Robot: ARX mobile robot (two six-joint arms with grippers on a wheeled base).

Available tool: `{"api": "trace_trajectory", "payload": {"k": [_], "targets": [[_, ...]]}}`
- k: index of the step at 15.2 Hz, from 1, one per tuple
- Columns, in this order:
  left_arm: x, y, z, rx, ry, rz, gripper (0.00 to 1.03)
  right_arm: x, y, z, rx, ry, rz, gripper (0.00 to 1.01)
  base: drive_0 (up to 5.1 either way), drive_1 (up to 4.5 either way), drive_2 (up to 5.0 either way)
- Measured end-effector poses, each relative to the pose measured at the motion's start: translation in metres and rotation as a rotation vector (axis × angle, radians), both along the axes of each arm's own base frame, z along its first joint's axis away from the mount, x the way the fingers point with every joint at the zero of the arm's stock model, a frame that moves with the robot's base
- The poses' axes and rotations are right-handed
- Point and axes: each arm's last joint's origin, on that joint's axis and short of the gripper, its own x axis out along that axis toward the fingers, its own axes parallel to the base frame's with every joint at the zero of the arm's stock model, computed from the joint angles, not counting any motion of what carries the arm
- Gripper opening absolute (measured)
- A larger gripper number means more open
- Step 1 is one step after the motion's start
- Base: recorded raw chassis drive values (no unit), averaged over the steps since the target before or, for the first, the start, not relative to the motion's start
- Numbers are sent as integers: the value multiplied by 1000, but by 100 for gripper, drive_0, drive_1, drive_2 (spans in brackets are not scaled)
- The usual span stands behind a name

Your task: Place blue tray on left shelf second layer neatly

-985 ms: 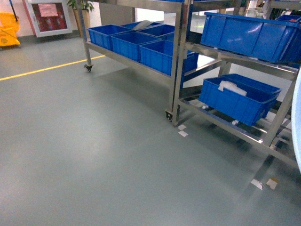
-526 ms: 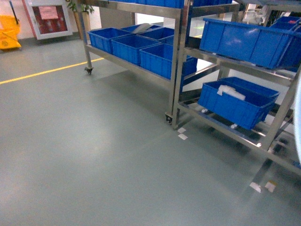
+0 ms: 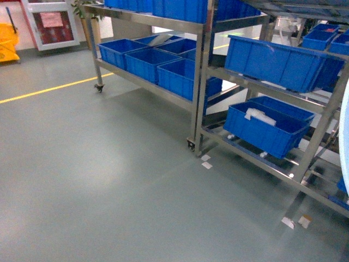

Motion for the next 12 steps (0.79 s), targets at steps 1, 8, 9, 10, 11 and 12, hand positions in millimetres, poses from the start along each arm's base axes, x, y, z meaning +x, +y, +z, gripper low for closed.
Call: {"api": "trace_trajectory", "payload": {"k": [1,8,9,10,11,12], "targets": [[0,0,0,0,0,-1,98,0,0,0,0,0,0,2,0,0,0],[0,0,0,0,0,-2,98,0,0,0,0,0,0,2,0,0,0],[0,0,0,0,0,-2,98,0,0,0,0,0,0,2,0,0,0],[0,0,0,0,0,-2,98,0,0,0,0,0,0,2,-164,-164,-164],[0,0,0,0,0,-2,98,0,0,0,0,0,0,2,-164,-164,-164],[0,0,0,0,0,-2,98,0,0,0,0,0,0,2,-164,-164,-164]]}}
